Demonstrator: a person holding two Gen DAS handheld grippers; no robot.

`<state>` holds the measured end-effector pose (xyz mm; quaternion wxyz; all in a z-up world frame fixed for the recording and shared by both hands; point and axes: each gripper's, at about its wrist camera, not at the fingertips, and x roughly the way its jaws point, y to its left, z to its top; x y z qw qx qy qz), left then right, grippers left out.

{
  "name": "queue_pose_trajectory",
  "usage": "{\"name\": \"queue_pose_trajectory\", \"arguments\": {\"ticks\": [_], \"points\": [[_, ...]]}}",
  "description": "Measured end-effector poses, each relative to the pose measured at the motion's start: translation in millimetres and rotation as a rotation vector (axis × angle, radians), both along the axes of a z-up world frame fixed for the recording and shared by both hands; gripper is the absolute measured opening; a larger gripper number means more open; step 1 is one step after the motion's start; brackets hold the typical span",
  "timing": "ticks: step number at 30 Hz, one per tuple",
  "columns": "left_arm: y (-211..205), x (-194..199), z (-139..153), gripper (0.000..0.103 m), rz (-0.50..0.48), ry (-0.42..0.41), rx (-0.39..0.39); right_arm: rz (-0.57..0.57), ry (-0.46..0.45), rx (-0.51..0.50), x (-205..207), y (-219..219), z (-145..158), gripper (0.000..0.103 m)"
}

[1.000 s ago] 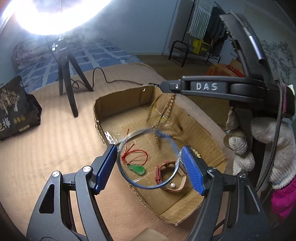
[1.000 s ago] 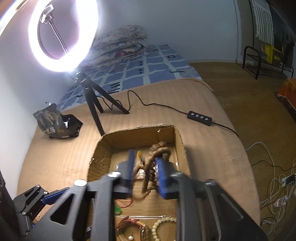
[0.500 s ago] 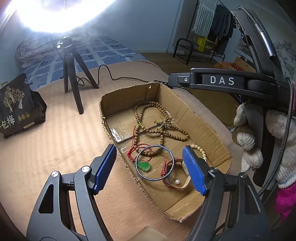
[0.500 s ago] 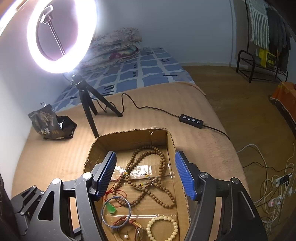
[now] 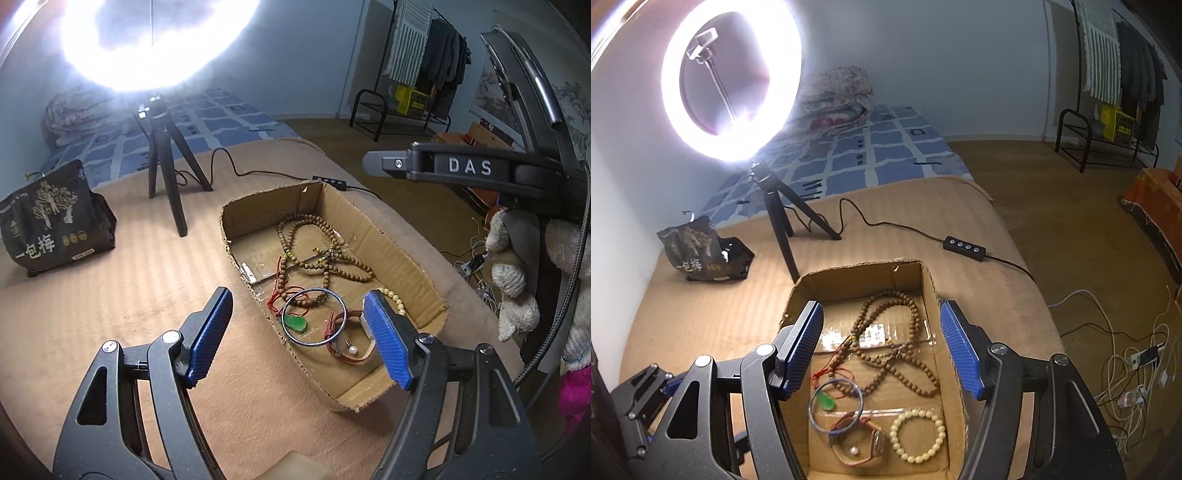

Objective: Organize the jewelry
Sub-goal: 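Move the left gripper to the pearl strand while the right approaches the pearl earring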

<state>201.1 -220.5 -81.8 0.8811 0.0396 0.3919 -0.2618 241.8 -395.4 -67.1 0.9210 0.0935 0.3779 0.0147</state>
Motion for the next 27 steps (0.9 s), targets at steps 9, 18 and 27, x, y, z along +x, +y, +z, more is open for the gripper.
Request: {"name": "queue_pose_trajectory", "arguments": {"ticks": [9,18,27], "points": [[29,-34,24,0.076,0.007,-0.055,0.006,-0.035,-0.037,0.044,-39,-3,21,0.066],[85,-65,31,0.076,0.063,-0.094,0.043,-0.012,-0.046,0.025,-67,14,23,0.068],[153,-85,34,0.076,0.134,-0.118,0.075,0.092,-0.056,0.026,-90,69,22,0.068]]}}
